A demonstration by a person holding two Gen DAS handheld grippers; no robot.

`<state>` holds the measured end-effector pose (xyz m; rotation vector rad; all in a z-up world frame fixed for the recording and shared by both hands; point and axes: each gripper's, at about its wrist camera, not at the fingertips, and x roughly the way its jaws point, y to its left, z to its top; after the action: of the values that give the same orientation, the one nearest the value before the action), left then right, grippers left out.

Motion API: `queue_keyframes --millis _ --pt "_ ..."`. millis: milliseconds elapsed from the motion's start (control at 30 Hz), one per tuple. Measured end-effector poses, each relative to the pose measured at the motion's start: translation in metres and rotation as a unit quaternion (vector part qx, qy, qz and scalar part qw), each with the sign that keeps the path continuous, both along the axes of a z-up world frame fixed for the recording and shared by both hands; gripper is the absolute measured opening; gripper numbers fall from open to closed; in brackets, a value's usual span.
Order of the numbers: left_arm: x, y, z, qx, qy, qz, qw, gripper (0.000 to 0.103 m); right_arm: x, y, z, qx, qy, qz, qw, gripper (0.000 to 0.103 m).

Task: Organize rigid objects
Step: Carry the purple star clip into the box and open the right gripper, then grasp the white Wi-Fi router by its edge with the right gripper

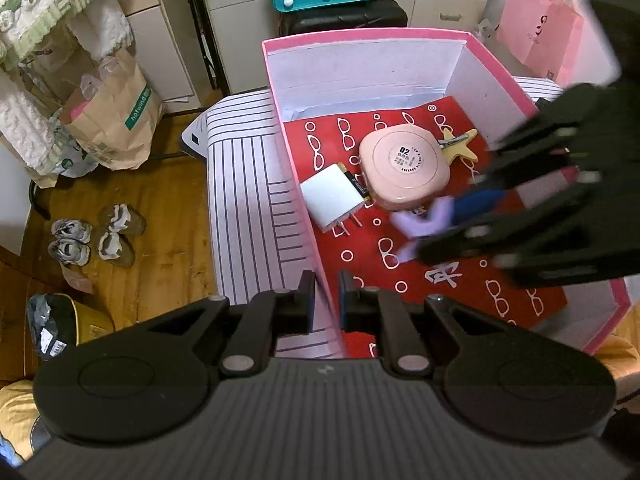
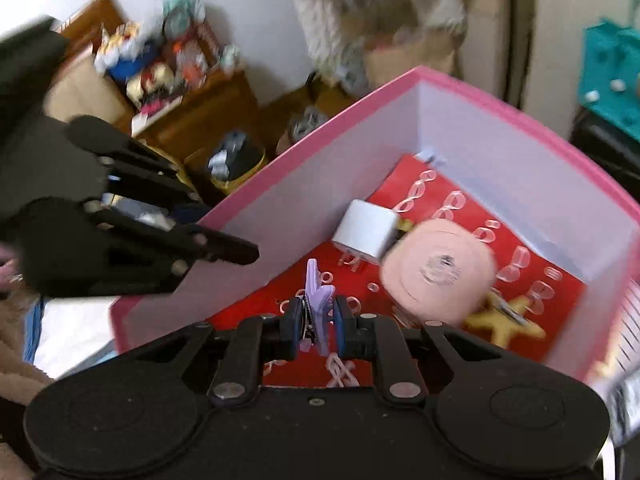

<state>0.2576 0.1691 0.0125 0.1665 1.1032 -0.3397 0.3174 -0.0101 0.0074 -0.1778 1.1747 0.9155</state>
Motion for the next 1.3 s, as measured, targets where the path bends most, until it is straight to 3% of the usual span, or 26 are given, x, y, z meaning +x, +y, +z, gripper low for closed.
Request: queue_keyframes --millis 133,267,533,667,833,1000,1200,1300 --pt "0.001 0.000 0.000 0.000 0.002 -0.006 1.0000 0.011 0.015 0.022 -0.021 -0.021 0.035 0.028 0.999 0.020" --pt "0.000 0.000 0.000 0.000 -0.001 -0.010 0.9999 0.011 0.018 0.017 -0.031 -0.016 0.058 0.003 0.998 0.032" --pt "-0.005 0.000 0.000 -0.002 -0.014 -0.016 0.9998 0.012 -0.006 -0.036 0.031 0.043 -0.033 -0.061 0.997 0.038" --pt "-0.006 0.004 -0.001 -0.015 -0.017 -0.009 0.9997 0.012 -0.028 -0.079 0.060 0.061 -0.076 -0.116 0.988 0.038" --pt "-0.005 0.003 -0.002 -0.018 -0.019 -0.005 0.9997 0.012 -0.053 -0.136 0.075 0.062 -0.101 -0.189 0.975 0.039" --pt "-0.005 0.004 -0.002 -0.020 -0.020 0.000 0.9996 0.012 -0.071 -0.184 0.060 0.049 -0.107 -0.260 0.958 0.044" --pt "-0.008 0.000 -0.002 -0.013 -0.025 0.004 0.9996 0.012 -0.082 -0.221 0.016 0.029 -0.098 -0.337 0.936 0.049" --pt "-0.007 -0.001 -0.001 -0.009 -0.022 0.003 0.9997 0.012 -0.083 -0.237 -0.002 0.030 -0.085 -0.359 0.929 0.059"
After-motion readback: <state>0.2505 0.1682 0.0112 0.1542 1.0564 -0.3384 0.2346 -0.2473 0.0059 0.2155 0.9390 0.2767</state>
